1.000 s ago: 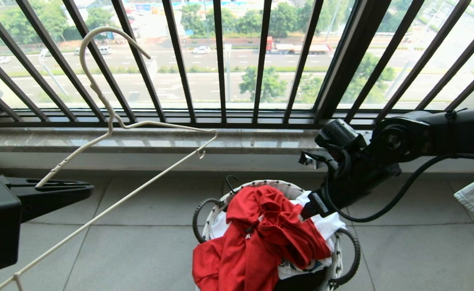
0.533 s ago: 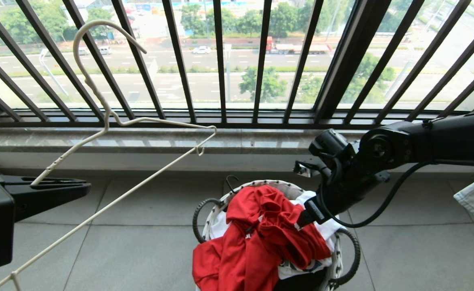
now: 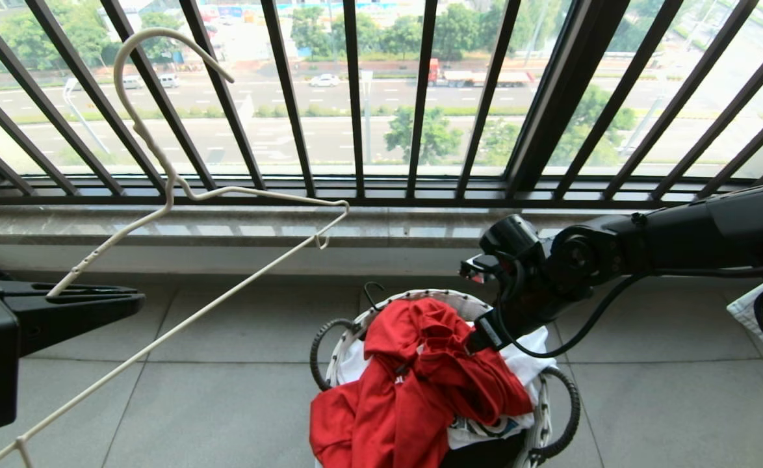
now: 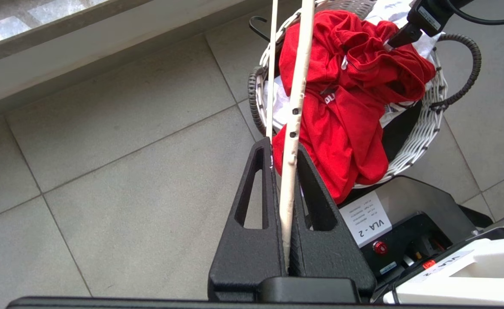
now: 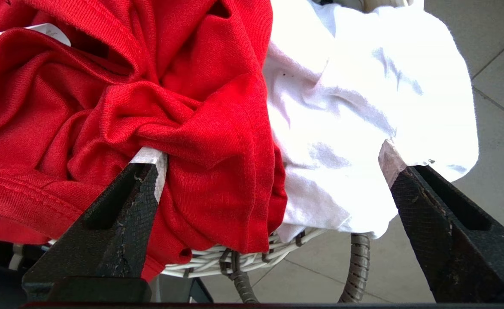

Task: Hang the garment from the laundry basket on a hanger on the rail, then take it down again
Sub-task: Pick up clothes from the basket

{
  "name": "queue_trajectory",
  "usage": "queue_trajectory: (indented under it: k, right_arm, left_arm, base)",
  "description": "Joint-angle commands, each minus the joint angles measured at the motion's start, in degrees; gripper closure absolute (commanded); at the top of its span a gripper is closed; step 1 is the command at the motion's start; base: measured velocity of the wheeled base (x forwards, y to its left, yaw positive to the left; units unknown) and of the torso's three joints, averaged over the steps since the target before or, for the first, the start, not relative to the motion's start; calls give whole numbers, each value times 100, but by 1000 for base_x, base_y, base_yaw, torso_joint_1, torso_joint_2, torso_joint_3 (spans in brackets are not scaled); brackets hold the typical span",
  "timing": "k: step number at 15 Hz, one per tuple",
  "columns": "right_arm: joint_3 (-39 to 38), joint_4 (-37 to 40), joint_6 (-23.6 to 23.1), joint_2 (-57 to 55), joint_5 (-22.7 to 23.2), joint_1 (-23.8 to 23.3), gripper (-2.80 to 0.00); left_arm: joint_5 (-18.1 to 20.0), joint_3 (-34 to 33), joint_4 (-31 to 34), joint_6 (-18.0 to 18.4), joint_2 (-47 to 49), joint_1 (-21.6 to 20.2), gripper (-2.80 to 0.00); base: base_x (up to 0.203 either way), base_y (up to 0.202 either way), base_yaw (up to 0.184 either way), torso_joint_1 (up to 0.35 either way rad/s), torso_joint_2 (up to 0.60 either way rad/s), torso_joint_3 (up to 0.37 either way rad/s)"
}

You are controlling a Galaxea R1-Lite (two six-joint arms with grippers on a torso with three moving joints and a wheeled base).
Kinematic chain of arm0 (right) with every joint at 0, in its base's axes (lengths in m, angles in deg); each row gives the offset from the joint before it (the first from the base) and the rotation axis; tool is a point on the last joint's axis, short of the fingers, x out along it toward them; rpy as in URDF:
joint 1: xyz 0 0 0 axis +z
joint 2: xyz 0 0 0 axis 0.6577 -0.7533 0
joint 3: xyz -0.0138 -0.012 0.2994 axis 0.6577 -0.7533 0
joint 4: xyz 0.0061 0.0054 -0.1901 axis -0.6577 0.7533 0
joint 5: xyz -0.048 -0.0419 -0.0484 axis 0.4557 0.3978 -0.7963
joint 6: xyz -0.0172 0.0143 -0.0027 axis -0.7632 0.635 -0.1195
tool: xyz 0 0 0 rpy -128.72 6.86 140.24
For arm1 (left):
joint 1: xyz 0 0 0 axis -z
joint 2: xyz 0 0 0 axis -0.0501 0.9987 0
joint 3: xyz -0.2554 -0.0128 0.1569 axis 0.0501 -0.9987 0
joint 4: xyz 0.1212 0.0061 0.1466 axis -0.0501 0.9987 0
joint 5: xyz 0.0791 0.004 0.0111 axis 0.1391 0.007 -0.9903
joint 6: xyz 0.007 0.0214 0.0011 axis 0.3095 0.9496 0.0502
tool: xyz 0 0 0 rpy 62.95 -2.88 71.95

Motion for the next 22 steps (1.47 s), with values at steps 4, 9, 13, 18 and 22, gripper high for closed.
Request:
queue_trajectory:
  k: [4, 9, 13, 18, 22]
  right_arm:
    - [259, -369, -13, -21, -476, -21, -280]
    - [234, -340, 32, 314, -484, -92, -280]
    - [-432, 49, 27, 965, 54, 223, -280]
    - [-682, 76, 39, 974, 201, 761, -280]
    - [-676, -33, 27, 647, 168, 1003, -280]
  left_arm:
    - [-7, 1, 17, -3, -1, 0, 0]
    - [-7, 1, 17, -3, -18, 0, 0]
    - [-7, 1, 17, 6, -18, 3, 0]
    - [-7, -8, 20, 5, 8, 8, 0]
    - [-7, 1, 17, 6, -18, 0, 0]
  base:
    - [0, 0, 0, 0, 0, 0]
    - [0, 0, 0, 0, 0, 0]
    - [0, 0, 0, 0, 0, 0]
    - [0, 0, 0, 0, 0, 0]
    - [0, 0, 0, 0, 0, 0]
